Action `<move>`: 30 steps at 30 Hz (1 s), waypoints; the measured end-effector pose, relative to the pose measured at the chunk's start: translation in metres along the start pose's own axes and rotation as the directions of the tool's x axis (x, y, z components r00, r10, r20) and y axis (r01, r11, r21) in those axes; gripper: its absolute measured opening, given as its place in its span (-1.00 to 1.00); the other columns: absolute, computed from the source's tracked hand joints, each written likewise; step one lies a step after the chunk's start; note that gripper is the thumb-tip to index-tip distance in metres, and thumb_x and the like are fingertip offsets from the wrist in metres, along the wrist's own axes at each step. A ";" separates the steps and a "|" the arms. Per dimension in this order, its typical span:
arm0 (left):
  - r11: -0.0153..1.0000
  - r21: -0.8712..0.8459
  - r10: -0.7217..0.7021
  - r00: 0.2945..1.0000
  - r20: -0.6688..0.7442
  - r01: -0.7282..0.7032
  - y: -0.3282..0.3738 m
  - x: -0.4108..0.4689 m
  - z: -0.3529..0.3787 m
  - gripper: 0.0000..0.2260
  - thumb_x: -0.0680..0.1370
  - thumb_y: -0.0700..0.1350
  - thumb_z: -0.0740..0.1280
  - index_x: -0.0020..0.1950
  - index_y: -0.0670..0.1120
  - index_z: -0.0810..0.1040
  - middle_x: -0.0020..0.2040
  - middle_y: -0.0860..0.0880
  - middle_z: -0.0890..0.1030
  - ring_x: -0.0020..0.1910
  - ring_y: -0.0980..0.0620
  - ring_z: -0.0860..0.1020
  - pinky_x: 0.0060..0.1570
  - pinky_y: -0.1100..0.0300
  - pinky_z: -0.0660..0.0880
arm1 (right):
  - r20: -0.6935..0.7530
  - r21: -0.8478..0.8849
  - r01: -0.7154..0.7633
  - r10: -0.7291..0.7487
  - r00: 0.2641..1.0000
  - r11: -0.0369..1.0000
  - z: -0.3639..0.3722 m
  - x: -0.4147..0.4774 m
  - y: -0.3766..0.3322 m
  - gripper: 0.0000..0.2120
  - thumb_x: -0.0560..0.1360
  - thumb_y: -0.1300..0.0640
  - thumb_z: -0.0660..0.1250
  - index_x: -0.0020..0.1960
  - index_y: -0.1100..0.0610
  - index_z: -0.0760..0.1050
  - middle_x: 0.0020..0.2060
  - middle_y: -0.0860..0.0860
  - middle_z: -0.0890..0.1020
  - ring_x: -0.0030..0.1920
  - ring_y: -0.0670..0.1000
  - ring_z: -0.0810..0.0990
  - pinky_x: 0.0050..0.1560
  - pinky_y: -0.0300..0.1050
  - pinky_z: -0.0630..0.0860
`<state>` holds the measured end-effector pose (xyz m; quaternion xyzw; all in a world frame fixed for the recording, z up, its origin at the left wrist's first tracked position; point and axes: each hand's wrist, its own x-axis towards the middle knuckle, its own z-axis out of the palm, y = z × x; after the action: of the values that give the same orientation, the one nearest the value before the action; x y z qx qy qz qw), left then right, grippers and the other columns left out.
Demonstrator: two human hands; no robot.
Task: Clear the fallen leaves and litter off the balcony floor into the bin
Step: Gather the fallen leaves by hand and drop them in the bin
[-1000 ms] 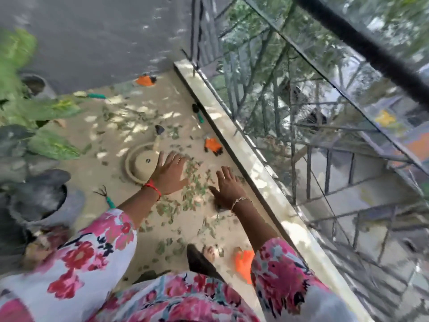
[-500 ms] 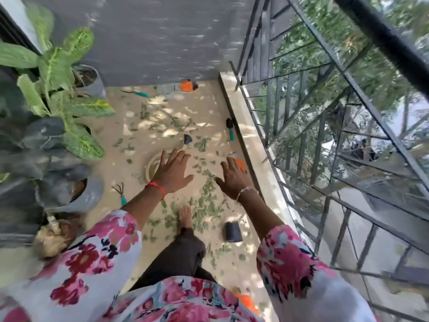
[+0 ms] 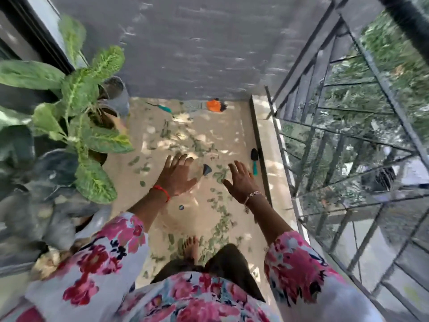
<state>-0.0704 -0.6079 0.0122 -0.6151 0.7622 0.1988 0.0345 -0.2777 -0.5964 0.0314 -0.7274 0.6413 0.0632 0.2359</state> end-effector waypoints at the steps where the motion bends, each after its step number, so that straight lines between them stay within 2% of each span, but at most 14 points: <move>1: 1.000 0.002 -0.002 1.000 -0.013 0.002 -0.006 0.012 -0.005 -0.38 0.54 0.15 0.18 0.50 -0.09 0.12 0.52 -0.07 0.14 0.52 -0.05 0.02 0.46 0.04 -0.13 | 0.006 -0.009 0.007 -0.006 1.000 1.000 -0.007 0.015 -0.001 -0.42 0.59 -0.05 0.12 0.49 0.18 0.05 0.50 0.13 0.06 0.50 0.12 0.01 0.44 0.03 0.06; 8: 0.995 -0.022 -0.094 0.994 -0.055 0.093 -0.038 0.096 -0.030 -0.41 0.55 0.10 0.24 0.49 -0.13 0.16 0.51 -0.10 0.17 0.52 -0.07 0.03 0.47 0.00 -0.08 | 0.031 -0.078 0.082 -0.080 0.996 0.994 -0.052 0.122 0.007 -0.45 0.58 -0.04 0.15 0.46 0.19 0.12 0.44 0.18 0.18 0.45 0.15 0.13 0.35 0.03 0.21; 15: 0.975 -0.075 -0.214 0.975 -0.051 0.210 -0.063 0.212 -0.037 -0.44 0.52 0.08 0.28 0.44 -0.12 0.24 0.45 -0.10 0.27 0.47 -0.09 0.13 0.45 -0.05 -0.01 | 0.104 -0.079 0.218 -0.210 0.972 0.973 -0.079 0.266 0.026 -0.46 0.58 -0.01 0.16 0.47 0.19 0.12 0.45 0.20 0.14 0.45 0.17 0.11 0.37 0.06 0.19; 18: 0.945 -0.130 -0.308 0.951 -0.035 0.301 -0.068 0.275 -0.031 -0.43 0.54 0.06 0.27 0.46 -0.15 0.23 0.47 -0.13 0.24 0.49 -0.13 0.10 0.46 -0.06 -0.03 | 0.147 -0.117 0.295 -0.277 0.949 0.948 -0.089 0.346 0.043 -0.47 0.58 0.01 0.16 0.46 0.20 0.12 0.44 0.20 0.15 0.44 0.17 0.12 0.36 0.06 0.21; 20: 0.904 -0.164 -0.396 0.918 0.022 0.394 -0.067 0.320 -0.027 -0.43 0.54 0.07 0.26 0.46 -0.17 0.22 0.48 -0.16 0.23 0.50 -0.15 0.08 0.47 -0.07 -0.04 | 0.209 -0.147 0.333 -0.300 0.931 0.931 -0.099 0.402 0.056 -0.47 0.58 0.00 0.14 0.47 0.20 0.11 0.44 0.19 0.15 0.45 0.16 0.12 0.35 0.05 0.22; 23: 0.877 -0.150 -0.446 0.890 0.100 0.456 -0.057 0.387 -0.027 -0.42 0.55 0.09 0.25 0.47 -0.18 0.22 0.48 -0.16 0.22 0.50 -0.14 0.08 0.47 -0.06 -0.04 | 0.303 -0.158 0.398 -0.339 0.891 0.904 -0.114 0.476 0.077 -0.46 0.59 0.00 0.12 0.47 0.22 0.10 0.46 0.20 0.13 0.46 0.17 0.09 0.36 0.06 0.21; 27: 0.842 -0.186 -0.509 0.860 0.036 0.506 -0.062 0.460 -0.031 -0.42 0.55 0.07 0.25 0.46 -0.20 0.23 0.48 -0.18 0.23 0.50 -0.15 0.08 0.45 -0.06 -0.06 | 0.385 -0.163 0.481 -0.393 0.835 0.862 -0.116 0.560 0.093 -0.46 0.58 0.03 0.15 0.46 0.23 0.11 0.46 0.21 0.13 0.47 0.18 0.08 0.36 0.06 0.20; 30: 0.833 -0.195 -0.517 0.854 0.056 0.517 -0.076 0.498 -0.025 -0.43 0.55 0.09 0.24 0.46 -0.17 0.24 0.48 -0.16 0.22 0.50 -0.12 0.08 0.45 -0.05 -0.05 | 0.398 -0.164 0.517 -0.423 0.814 0.840 -0.109 0.609 0.094 -0.46 0.58 0.03 0.14 0.47 0.22 0.10 0.45 0.20 0.14 0.47 0.17 0.09 0.35 0.05 0.21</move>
<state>-0.1131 -1.0890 -0.1325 -0.7983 0.5433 0.2589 0.0243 -0.2882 -1.1993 -0.1378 -0.8660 0.3736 0.2144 0.2542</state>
